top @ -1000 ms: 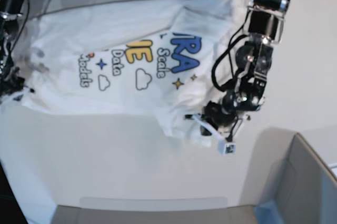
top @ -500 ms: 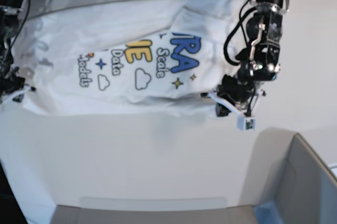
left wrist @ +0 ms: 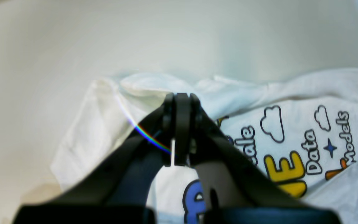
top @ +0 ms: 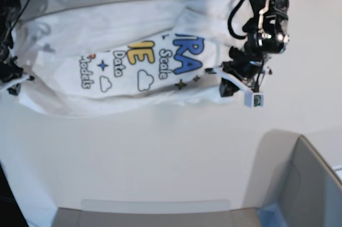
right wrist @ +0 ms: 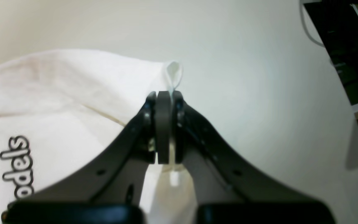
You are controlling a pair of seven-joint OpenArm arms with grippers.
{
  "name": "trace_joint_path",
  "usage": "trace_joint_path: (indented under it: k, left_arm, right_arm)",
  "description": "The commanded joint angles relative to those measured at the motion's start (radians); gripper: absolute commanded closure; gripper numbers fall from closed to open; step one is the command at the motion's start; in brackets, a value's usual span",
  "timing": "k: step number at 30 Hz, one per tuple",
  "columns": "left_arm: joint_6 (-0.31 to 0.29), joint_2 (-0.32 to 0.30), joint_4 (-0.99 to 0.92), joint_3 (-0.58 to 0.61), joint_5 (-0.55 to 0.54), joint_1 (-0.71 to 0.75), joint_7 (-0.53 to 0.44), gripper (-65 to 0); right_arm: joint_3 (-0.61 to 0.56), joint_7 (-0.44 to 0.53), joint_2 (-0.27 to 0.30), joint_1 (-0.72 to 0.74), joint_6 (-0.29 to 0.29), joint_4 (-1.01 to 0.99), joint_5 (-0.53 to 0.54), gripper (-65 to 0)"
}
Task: Layout the t-shirt on the table in an organized manner, then fold the t-shirt properly
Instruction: 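Lift the hem with both grippers and fold it toward the collar, then drag the held hem over the collar with the left gripper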
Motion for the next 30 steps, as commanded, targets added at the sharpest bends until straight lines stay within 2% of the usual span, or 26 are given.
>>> trace_joint_path:
  k: [1, 4, 9, 13, 16, 20, 24, 30]
  left_arm:
    - [-0.001, -0.007, 0.02, -0.007, -0.005, -0.002, -0.016, 0.0]
    - [-0.001, -0.008, 0.021, -0.012, -0.079, 0.018, -0.016, 0.0]
    - [-0.001, -0.067, 0.021, -0.079, -0.266, 0.048, -0.016, 0.0]
    - [0.005, -0.133, 0.021, -0.138, -0.473, 0.064, -0.016, 0.0]
    - [0.008, -0.157, 0.021, -0.142, -0.57, 0.067, -0.016, 0.0]
    - [0.01, -0.16, 0.021, -0.132, -0.601, 0.099, -0.016, 0.0]
    - [0.01, -0.16, 0.023, -0.139, -0.608, 0.153, -0.016, 0.0]
    - [0.01, -0.162, 0.023, -0.142, -0.608, 0.217, -0.016, 0.0]
  right_arm:
    - [0.01, 0.024, 0.024, -0.002, -0.001, 0.022, 0.005, 0.0]
    - [0.023, 0.024, 0.024, -0.039, -0.001, 0.027, 0.005, 0.0]
    - [0.108, 0.024, -0.014, -0.064, 0.002, 0.025, 0.005, 0.0]
    - [0.16, 0.024, -0.022, -0.076, 0.067, 0.019, 0.004, 0.0]
    - [0.163, 0.022, -0.023, -0.077, 0.07, 0.019, 0.001, 0.0]
    - [0.16, 0.022, -0.025, -0.099, 0.068, 0.017, 0.001, 0.0]
    - [0.168, -0.048, -0.02, -0.099, 0.068, -0.018, 0.001, 0.0]
    - [0.208, -0.062, -0.017, -0.1, 0.076, -0.053, 0.001, 0.0]
